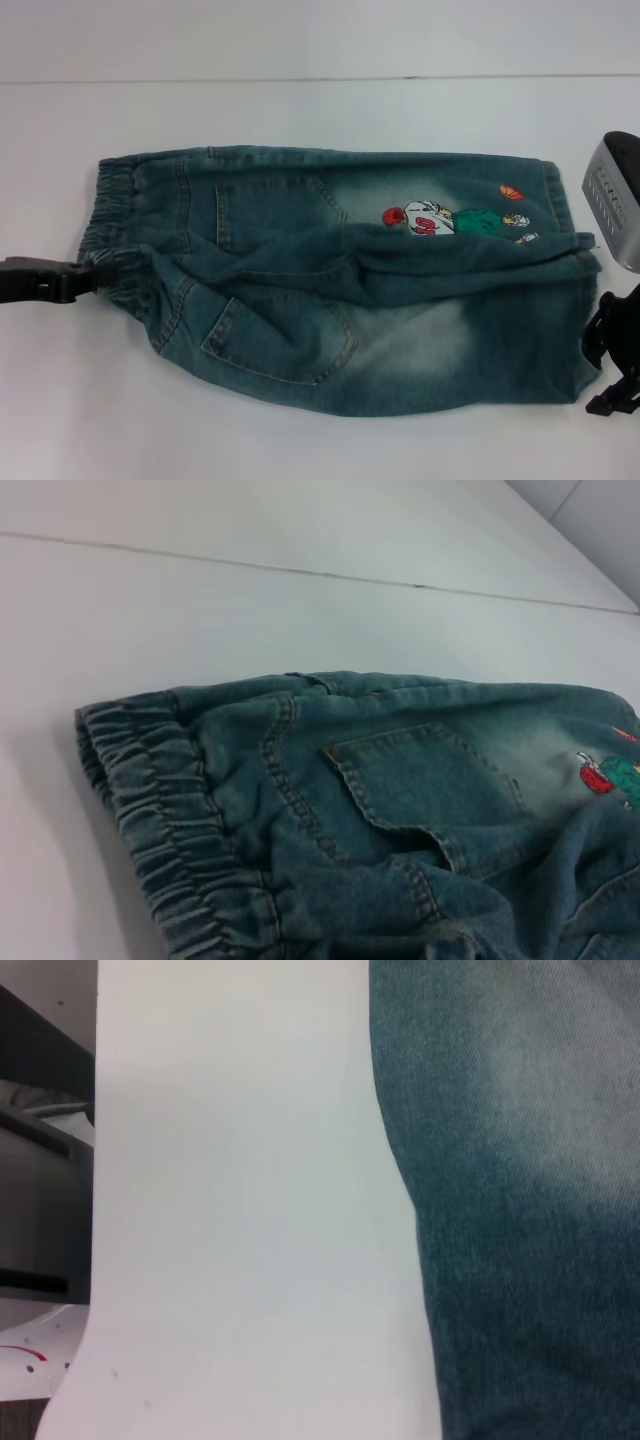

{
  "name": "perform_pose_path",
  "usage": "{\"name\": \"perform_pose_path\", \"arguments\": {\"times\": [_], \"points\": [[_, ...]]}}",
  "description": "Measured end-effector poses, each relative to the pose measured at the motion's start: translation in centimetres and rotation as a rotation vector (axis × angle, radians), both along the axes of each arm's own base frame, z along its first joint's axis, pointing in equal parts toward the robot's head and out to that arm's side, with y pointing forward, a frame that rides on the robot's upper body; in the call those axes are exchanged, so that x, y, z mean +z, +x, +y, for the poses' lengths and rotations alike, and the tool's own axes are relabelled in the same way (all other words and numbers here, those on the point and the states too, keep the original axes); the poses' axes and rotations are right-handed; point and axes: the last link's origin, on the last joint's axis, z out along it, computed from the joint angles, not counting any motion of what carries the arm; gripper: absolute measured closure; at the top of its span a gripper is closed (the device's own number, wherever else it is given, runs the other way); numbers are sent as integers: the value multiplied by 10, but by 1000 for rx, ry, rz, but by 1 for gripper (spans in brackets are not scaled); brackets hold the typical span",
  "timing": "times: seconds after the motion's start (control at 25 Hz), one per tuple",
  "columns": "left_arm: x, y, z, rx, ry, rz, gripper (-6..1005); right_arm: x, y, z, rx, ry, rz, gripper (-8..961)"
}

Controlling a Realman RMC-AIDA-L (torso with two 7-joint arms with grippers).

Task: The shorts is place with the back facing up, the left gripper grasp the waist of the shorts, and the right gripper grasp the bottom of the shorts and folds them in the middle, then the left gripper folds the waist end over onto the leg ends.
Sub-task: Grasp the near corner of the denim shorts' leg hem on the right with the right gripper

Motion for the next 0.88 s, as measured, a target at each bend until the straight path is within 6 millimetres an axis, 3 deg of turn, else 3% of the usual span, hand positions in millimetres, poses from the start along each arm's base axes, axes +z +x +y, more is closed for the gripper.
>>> {"name": "perform_pose_path", "arguments": {"times": [0.36,0.68,0.88], "points": [[1,-2,-2,7,3,1,970,-1,0,2,12,14,-3,616],[2,-3,-2,7,2,4,964,-1,1,2,13,13,-7,850],[2,-1,-1,1,-2,1,961,3,4,1,5,19,1,902]]}}
